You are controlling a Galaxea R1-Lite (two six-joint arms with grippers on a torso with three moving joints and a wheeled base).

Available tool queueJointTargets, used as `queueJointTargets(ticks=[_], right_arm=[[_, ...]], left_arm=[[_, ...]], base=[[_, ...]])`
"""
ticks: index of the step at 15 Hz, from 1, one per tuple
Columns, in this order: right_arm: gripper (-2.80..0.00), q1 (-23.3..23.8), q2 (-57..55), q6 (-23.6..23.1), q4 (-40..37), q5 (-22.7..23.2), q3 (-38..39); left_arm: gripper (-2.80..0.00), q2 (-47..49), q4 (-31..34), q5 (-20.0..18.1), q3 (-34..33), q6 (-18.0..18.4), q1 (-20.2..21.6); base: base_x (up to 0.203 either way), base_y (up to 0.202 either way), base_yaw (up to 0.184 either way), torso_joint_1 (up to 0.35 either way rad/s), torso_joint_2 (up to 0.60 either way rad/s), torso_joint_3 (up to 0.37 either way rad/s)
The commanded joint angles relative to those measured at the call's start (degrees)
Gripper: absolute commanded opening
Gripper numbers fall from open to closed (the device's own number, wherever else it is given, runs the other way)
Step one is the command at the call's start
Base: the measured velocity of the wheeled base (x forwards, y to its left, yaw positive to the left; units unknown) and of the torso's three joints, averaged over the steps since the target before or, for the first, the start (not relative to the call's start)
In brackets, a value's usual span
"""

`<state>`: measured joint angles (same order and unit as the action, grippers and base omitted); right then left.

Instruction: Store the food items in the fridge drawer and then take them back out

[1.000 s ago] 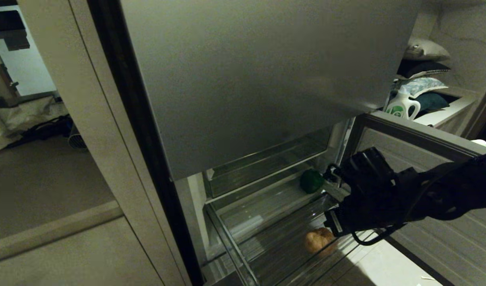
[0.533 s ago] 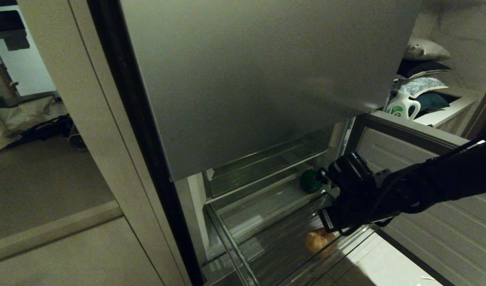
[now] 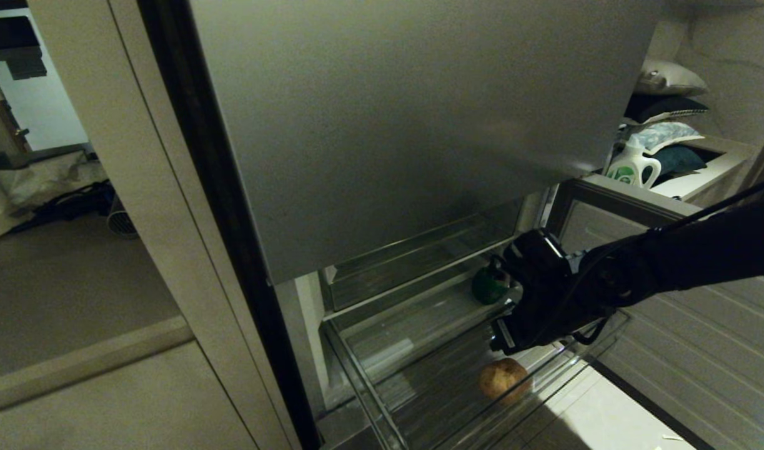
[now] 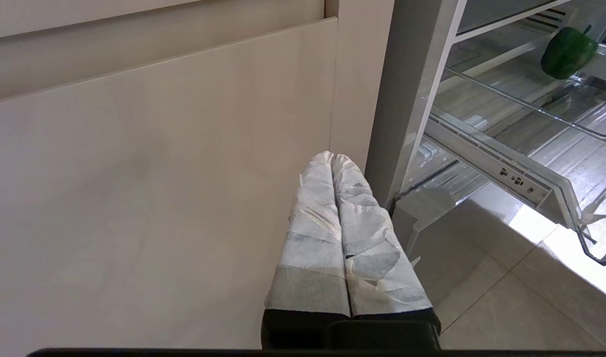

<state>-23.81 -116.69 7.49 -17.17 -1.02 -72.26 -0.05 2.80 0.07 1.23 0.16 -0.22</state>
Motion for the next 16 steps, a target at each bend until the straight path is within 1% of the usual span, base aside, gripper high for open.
queueJointTargets(ticks=[1, 6, 16], right_arm=[[0.00, 0.0, -1.6, 0.0, -2.3, 0.3, -2.4], [0.00, -0.4, -3.5, 0.0, -2.3, 1.2, -2.1], [0.00, -0.7, -6.4, 0.3, -2.2, 0.8, -0.9]], left_arm=[[-2.80, 0.0, 0.0, 0.0, 0.0, 0.0, 0.0], [-2.80, 0.0, 0.0, 0.0, 0.0, -0.1, 0.0], [-2.80, 0.0, 0.0, 0.0, 0.0, 0.0, 0.0]], base=[[0.000, 0.000, 0.000, 0.000, 0.00, 0.000], [0.000, 0.000, 0.000, 0.000, 0.00, 0.000], [0.000, 0.000, 0.000, 0.000, 0.00, 0.000]])
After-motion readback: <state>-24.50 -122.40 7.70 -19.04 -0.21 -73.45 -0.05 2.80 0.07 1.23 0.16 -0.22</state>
